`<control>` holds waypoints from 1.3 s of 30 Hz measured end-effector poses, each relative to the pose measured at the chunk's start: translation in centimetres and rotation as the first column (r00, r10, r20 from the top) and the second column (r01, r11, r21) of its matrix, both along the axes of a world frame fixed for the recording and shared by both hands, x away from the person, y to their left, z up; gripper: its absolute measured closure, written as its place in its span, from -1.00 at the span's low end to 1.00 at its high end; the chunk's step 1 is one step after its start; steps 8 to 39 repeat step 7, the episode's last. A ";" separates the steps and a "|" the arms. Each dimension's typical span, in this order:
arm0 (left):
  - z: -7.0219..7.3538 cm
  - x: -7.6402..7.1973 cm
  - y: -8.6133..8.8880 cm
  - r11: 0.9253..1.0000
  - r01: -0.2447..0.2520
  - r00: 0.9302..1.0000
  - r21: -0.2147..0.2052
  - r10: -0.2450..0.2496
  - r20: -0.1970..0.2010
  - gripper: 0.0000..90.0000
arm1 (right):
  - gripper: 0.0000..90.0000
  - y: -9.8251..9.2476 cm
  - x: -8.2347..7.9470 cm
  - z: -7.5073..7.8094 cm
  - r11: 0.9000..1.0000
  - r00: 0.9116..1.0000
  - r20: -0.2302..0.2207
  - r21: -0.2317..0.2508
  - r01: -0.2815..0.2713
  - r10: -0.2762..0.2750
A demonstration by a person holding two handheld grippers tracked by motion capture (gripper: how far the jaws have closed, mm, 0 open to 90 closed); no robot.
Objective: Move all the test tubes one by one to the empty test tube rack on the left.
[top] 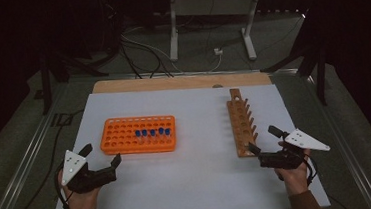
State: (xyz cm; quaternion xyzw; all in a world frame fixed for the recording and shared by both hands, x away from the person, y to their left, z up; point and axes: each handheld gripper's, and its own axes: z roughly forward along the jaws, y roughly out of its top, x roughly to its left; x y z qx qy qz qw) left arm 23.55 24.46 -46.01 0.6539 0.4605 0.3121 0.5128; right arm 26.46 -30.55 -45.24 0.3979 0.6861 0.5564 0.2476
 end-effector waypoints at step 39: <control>-0.5 -0.3 -0.7 1.000 0.013 1.000 0.013 -0.012 -0.027 -0.98 | -0.99 -0.1 0.1 -0.5 1.000 1.000 -0.023 -0.010 -0.006 0.005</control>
